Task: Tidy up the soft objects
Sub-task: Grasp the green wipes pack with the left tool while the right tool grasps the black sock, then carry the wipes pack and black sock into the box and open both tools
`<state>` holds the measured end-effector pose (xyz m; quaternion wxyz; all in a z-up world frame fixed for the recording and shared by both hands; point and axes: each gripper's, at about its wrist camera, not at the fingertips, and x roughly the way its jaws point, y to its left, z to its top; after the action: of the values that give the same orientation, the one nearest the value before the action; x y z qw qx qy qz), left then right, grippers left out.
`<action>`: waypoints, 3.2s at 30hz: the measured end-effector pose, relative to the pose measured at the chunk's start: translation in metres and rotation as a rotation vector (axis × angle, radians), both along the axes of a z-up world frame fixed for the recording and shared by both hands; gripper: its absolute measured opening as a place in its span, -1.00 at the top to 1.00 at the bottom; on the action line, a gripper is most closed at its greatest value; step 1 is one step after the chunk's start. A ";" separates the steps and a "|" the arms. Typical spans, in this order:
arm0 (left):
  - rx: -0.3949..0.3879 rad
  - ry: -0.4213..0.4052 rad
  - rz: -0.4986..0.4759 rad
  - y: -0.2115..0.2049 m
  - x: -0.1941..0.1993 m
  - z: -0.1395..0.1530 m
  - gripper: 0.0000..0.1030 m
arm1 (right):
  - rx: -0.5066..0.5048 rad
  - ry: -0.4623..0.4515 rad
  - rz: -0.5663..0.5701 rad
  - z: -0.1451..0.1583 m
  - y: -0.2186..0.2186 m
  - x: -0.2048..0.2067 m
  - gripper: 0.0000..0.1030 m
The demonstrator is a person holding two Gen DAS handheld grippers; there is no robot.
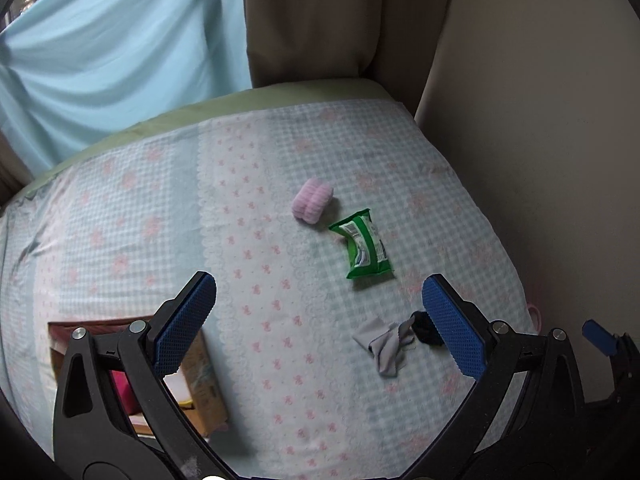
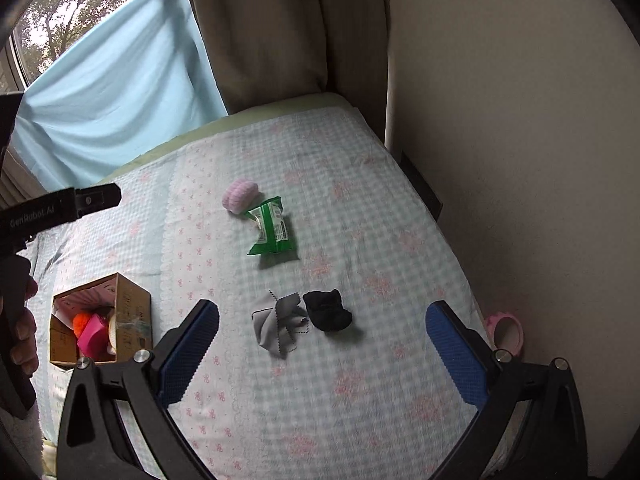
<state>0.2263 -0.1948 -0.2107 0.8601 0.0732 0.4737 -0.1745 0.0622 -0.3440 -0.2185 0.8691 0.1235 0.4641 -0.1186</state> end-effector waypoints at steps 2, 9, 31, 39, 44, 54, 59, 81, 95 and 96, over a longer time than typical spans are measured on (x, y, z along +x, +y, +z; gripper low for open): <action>-0.005 0.022 0.007 -0.018 0.018 -0.021 -0.99 | 0.005 0.013 0.005 -0.018 -0.012 0.010 -1.00; 0.031 0.117 0.013 -0.081 0.074 -0.112 -0.99 | 0.030 0.077 0.042 -0.084 -0.043 0.034 -1.00; 0.153 0.290 0.057 -0.135 0.147 -0.274 -0.52 | 0.105 0.217 0.207 -0.215 -0.034 0.085 -0.18; 0.150 0.264 -0.003 -0.148 0.144 -0.265 0.36 | 0.093 0.210 0.215 -0.217 -0.024 0.088 0.49; 0.150 0.246 -0.024 -0.151 0.142 -0.256 0.46 | 0.124 0.199 0.194 -0.211 -0.030 0.087 0.66; 0.109 0.212 -0.056 -0.145 0.124 -0.217 0.48 | 0.139 0.163 0.130 -0.180 -0.038 0.074 0.67; 0.071 0.184 -0.070 -0.137 0.104 -0.171 0.48 | 0.117 0.125 0.092 -0.141 -0.032 0.066 0.67; -0.068 0.019 -0.059 0.044 -0.010 0.068 0.48 | 0.023 -0.093 0.122 0.077 0.082 0.030 0.68; -0.030 0.035 0.114 0.262 -0.045 0.069 0.48 | 0.048 -0.114 0.348 0.097 0.263 0.063 0.68; -0.023 0.042 0.127 0.277 -0.045 0.064 0.48 | 0.051 -0.105 0.365 0.092 0.275 0.066 0.68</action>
<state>0.1810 0.0820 -0.1467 0.8600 0.0296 0.4934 -0.1266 0.1284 -0.0686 -0.1260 0.8957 0.0654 0.4358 0.0592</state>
